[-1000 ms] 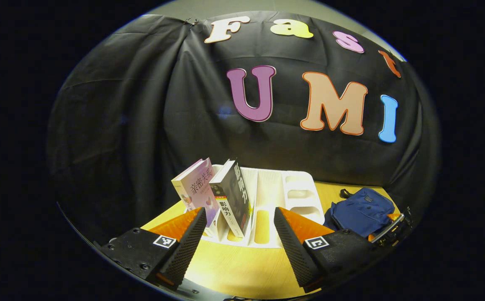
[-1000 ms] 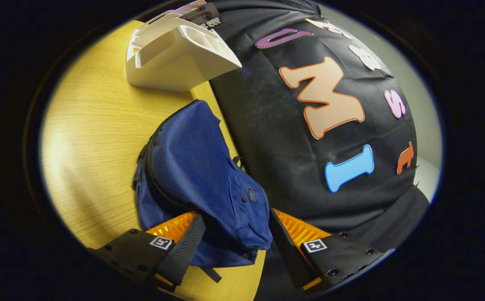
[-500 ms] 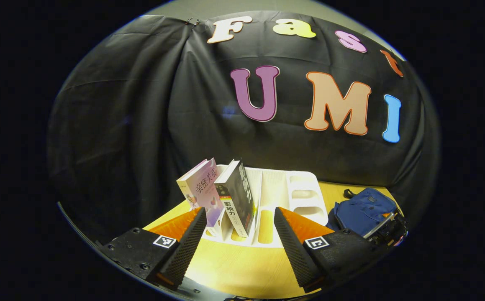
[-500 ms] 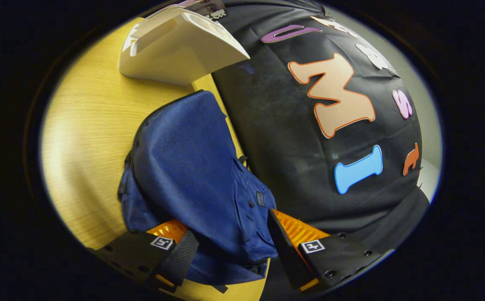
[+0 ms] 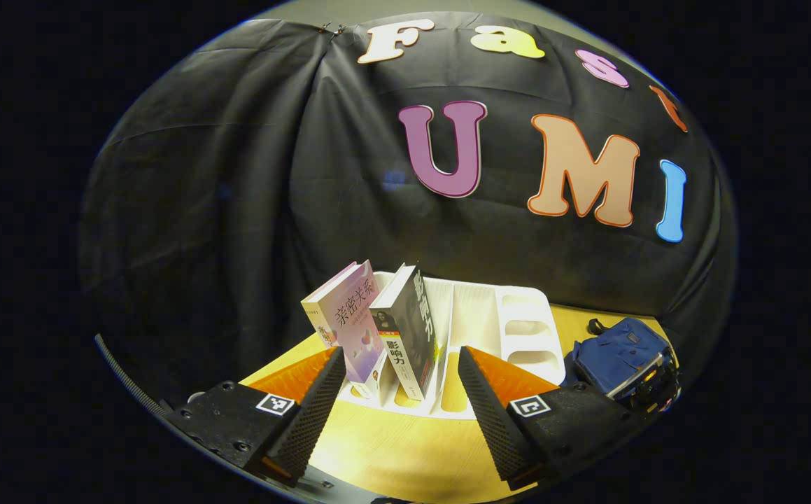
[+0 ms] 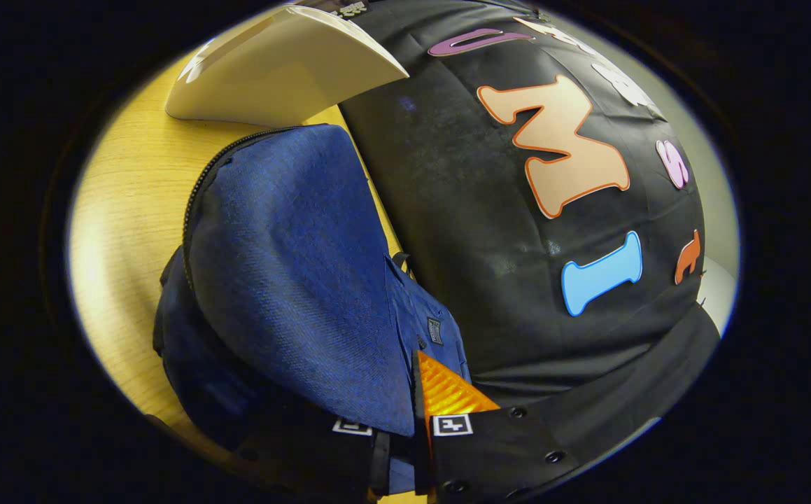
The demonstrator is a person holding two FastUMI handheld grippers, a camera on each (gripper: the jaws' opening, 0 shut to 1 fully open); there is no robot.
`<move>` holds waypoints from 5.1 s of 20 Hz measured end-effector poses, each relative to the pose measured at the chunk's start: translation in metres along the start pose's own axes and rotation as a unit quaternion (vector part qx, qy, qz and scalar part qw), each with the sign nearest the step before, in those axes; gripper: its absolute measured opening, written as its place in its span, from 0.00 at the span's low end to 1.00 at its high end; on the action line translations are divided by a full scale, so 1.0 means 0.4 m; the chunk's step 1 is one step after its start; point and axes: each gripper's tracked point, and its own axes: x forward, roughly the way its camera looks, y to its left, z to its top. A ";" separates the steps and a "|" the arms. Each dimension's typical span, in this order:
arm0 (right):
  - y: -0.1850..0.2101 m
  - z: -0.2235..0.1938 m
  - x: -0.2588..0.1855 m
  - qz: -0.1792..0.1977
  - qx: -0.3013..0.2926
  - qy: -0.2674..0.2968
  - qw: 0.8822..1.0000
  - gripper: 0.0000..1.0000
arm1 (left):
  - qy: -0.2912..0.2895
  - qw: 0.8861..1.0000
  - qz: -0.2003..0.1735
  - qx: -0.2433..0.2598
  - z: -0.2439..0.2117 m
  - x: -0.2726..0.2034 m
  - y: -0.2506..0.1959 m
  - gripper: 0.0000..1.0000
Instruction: Open the schoolbag, grab two books from the bookshelf and put them into the schoolbag.
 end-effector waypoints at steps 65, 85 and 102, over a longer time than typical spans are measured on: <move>-0.166 -0.024 0.017 -0.018 0.077 0.034 0.996 0.08 | 0.558 0.829 -0.015 0.030 -0.121 0.419 -0.014 0.39; -0.186 -0.031 0.019 -0.023 0.121 0.017 0.992 0.08 | 0.492 0.869 -0.044 0.010 0.168 0.054 -0.066 0.37; -0.218 -0.041 0.011 -0.010 0.221 0.026 0.975 0.08 | 0.420 0.844 -0.313 -0.115 0.001 -0.035 -0.588 0.37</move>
